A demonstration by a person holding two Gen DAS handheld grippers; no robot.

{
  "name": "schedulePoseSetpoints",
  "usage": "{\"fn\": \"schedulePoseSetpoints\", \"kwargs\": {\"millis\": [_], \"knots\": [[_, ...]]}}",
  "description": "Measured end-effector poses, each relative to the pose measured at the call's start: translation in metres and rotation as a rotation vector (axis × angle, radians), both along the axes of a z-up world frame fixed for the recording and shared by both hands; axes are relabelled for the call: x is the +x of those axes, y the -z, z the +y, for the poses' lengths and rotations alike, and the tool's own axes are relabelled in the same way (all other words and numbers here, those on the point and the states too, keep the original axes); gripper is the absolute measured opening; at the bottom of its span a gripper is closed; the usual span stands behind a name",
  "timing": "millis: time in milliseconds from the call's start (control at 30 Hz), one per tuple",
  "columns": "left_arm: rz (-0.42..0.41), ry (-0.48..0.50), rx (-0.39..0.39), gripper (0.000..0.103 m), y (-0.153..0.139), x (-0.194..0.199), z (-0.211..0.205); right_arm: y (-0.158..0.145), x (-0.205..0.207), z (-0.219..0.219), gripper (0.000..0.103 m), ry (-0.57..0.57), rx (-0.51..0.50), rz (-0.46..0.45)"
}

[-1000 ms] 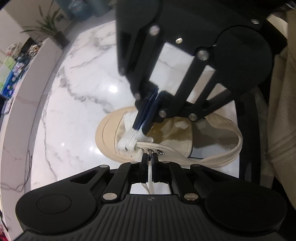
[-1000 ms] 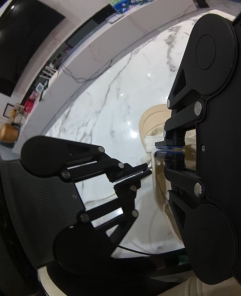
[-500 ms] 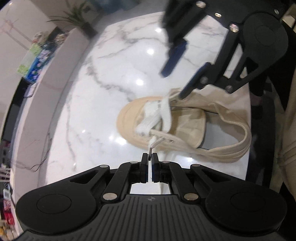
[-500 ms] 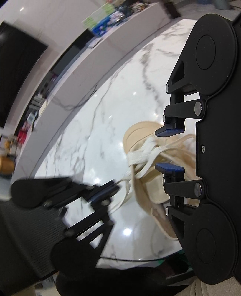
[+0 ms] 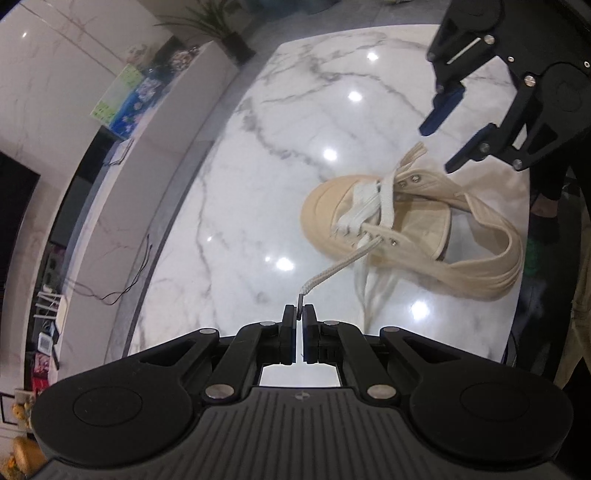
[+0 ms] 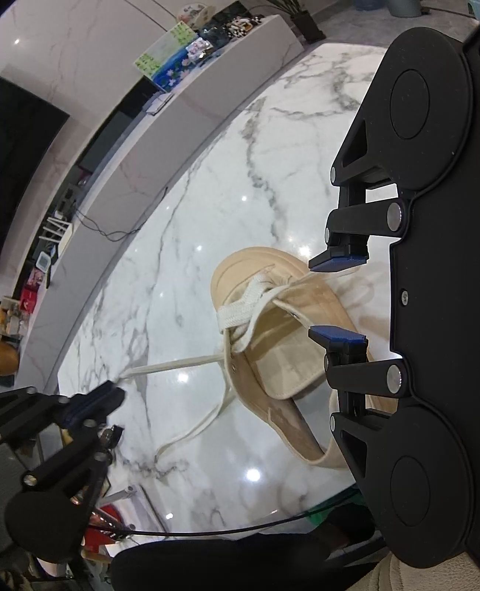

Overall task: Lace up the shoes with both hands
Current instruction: 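Pull the lace through the eyelet and draw it out long with the left gripper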

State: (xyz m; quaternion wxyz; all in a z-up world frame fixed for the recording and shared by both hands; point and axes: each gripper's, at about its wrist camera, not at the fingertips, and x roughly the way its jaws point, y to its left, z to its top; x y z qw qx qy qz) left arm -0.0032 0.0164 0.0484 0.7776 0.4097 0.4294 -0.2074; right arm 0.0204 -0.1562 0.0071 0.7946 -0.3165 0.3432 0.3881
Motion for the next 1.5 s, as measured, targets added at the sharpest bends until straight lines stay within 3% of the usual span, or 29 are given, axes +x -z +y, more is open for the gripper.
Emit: {"fn": "schedulePoseSetpoints", "kwargs": {"millis": [367, 900, 1500], "knots": [[-0.002, -0.072, 0.071, 0.002, -0.018, -0.011, 0.029, 0.006, -0.003, -0.002, 0.029, 0.007, -0.01, 0.056], [-0.021, -0.212, 0.143, 0.002, -0.053, -0.029, 0.085, 0.003, -0.006, -0.006, 0.029, 0.027, -0.002, 0.045], [-0.027, -0.297, 0.189, 0.002, -0.07, -0.039, 0.115, 0.001, -0.005, -0.014, 0.029, 0.048, 0.019, 0.043]]}}
